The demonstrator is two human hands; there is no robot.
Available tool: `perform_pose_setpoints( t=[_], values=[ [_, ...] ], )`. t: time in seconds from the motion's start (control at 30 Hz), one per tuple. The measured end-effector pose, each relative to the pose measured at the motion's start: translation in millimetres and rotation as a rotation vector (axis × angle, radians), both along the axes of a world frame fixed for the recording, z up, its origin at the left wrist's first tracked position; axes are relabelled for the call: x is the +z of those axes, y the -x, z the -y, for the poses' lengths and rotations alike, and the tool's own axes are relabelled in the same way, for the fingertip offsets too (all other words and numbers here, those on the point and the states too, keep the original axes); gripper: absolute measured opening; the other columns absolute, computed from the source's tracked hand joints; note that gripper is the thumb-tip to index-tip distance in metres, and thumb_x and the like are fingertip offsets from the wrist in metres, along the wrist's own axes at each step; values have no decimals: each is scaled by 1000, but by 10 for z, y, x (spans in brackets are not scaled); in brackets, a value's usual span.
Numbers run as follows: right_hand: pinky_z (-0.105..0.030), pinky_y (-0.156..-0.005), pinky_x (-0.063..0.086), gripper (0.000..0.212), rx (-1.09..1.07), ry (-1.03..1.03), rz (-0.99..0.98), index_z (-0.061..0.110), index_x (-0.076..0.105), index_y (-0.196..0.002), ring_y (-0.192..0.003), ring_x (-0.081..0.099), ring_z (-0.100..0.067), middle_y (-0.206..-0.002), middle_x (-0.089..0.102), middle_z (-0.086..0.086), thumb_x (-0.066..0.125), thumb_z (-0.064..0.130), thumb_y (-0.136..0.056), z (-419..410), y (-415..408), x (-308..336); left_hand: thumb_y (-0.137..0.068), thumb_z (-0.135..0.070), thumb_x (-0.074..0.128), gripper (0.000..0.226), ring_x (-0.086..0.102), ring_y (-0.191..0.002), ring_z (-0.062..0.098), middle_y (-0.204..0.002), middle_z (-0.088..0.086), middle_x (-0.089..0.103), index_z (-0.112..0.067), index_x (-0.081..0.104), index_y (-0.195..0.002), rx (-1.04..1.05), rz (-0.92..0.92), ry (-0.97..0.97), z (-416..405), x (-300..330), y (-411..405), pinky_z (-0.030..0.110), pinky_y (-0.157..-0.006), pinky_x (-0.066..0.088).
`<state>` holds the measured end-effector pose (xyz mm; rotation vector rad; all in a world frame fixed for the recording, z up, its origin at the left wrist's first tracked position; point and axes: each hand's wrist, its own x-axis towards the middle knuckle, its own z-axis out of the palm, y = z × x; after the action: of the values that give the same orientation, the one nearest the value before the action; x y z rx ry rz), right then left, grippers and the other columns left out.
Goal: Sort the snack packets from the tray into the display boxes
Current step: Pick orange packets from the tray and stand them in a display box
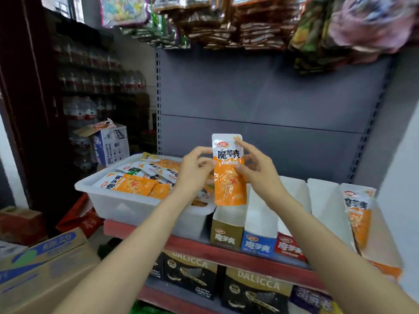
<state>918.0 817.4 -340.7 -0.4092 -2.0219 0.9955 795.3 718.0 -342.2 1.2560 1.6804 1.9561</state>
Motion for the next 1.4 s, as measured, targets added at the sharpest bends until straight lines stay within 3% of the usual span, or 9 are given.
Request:
perform_pose_setpoints(
  t=[0.23, 0.4, 0.5, 0.6, 0.77, 1.0, 1.1, 1.27, 1.4],
  values=[
    [-17, -57, 53, 58, -164, 65, -19, 31, 40, -137, -84, 61, -11, -94, 57, 3, 57, 1, -90, -432, -959, -11, -95, -6, 50, 22, 67, -70, 4, -90, 2, 69, -15, 56, -114, -200, -70, 44, -604, 0, -787, 22, -55, 55],
    [-22, -62, 54, 67, -329, 54, -63, 33, 35, -139, -88, 62, -20, -101, 60, -6, 58, -2, -87, -734, -1532, -23, -91, -8, 56, 33, 67, -84, 15, -99, 3, 69, -17, 55, -123, -303, -201, 104, -1018, 35, -1254, 26, -64, 56],
    [-28, -67, 55, 73, -455, 12, -68, 36, 26, -143, -88, 62, -18, -106, 60, -1, 60, 2, -87, -908, -1809, -19, -90, -13, 58, 39, 61, -91, 12, -109, -3, 63, -19, 51, -128, -236, -397, 167, -1253, 5, -1462, 23, -76, 50],
    [-14, -57, 49, 71, -552, 17, -86, 32, 24, -144, -84, 59, -5, -112, 53, 9, 57, 2, -89, -1063, -2058, -27, -91, -17, 56, 49, 48, -120, 15, -134, 1, 50, -18, 42, -138, -168, -688, 255, -1463, -129, -1614, 27, -98, 40],
    [-15, -55, 45, 66, -650, 56, -58, 33, 23, -143, -81, 57, -9, -125, 54, -5, 53, 4, -93, -1261, -2361, -129, -93, -26, 52, 63, 18, -141, 23, -156, 2, 19, -20, 22, -149, -113, -999, 478, -1649, -280, -1720, 37, -113, 24],
    [-16, -62, 49, 68, -596, 22, 8, 35, 16, -147, -100, 56, -14, -136, 49, -4, 51, 9, -95, -1376, -2385, -194, -92, -15, 53, 68, 17, -141, 24, -155, 5, 15, -14, 17, -149, -96, -996, 543, -1766, -397, -1729, 34, -113, 24],
    [-25, -72, 52, 67, -574, 5, 34, 31, 17, -146, -111, 58, -22, -137, 49, -3, 52, 8, -94, -1395, -2334, -204, -90, -4, 52, 67, 19, -140, 22, -153, 4, 18, -14, 21, -149, -107, -961, 495, -1788, -437, -1685, 28, -111, 25],
    [-23, -66, 50, 66, -551, -89, 251, 30, 23, -140, -91, 60, -15, -128, 56, -4, 60, 7, -90, -1462, -2255, -327, -88, 1, 51, 69, 17, -141, 21, -155, 1, 14, -14, 21, -149, -75, -1002, 508, -1816, -514, -1636, 30, -112, 25],
    [-27, -75, 49, 62, -637, -167, 311, 24, 33, -132, -105, 58, -20, -125, 57, -4, 69, 12, -82, -1523, -2259, -468, -89, -4, 53, 72, 10, -144, 22, -158, 0, 5, -17, 17, -150, -103, -1051, 568, -1815, -505, -1630, 35, -113, 26]
  ],
)
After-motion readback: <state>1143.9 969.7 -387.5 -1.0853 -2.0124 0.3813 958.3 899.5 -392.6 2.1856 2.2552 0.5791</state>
